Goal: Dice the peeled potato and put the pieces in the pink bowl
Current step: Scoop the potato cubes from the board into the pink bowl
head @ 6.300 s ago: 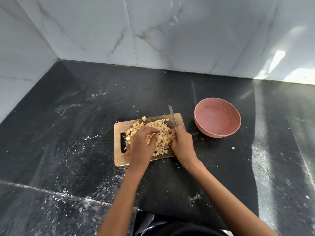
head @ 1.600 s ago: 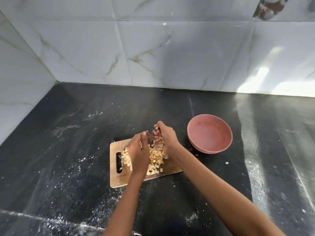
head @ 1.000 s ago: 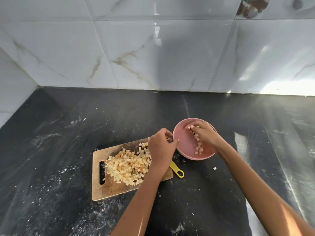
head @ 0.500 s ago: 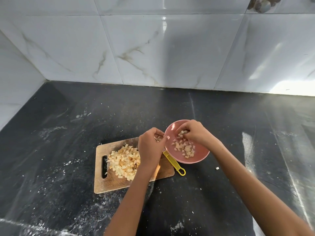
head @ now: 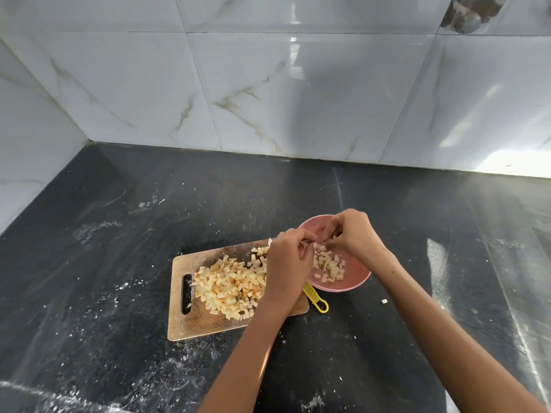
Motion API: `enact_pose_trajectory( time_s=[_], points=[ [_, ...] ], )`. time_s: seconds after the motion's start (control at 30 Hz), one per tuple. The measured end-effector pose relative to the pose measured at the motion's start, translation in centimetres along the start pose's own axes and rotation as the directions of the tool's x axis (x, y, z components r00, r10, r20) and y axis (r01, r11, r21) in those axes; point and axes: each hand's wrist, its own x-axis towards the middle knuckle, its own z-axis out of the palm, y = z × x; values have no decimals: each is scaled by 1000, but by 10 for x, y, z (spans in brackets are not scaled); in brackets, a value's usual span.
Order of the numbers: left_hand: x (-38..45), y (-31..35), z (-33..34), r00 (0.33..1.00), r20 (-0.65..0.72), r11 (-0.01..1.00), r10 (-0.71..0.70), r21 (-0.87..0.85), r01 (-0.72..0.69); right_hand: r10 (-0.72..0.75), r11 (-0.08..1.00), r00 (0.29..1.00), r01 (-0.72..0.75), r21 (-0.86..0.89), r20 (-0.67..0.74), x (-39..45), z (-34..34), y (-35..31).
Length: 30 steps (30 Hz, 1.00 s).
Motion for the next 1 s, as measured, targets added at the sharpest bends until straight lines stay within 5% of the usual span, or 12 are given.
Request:
enact_pose_trajectory(
  time_s=[0.2, 0.33, 0.5, 0.63, 0.83, 1.0],
  points=[
    [-1, 1, -2, 999, -22, 999, 29, -24, -29, 27, 993, 997, -17, -116, 79, -2, -1, 1],
    [-2, 1, -1, 998, -31, 998, 50, -44, -52, 28, 992, 997, -38, -123, -78, -7, 2, 1],
    [-4, -4, -6, 996, -52, 996, 68, -51, -71, -9, 967, 995, 34, -253, 96, -8, 12, -3],
    [-9, -13, -18, 996, -85, 995, 35, -86, -42, -29, 984, 981, -6, -179, -190, -19, 15, -15],
    [-30, -39, -63, 976, -208, 993, -69, -110, 46, -342, 919, 907, 377, 114, -246, -57, 75, -66],
    [-56, -100, -98, 902, -405, 987, -149, -8, 160, -502, 861, 860, 507, 40, -91, -69, 143, -54]
  ],
)
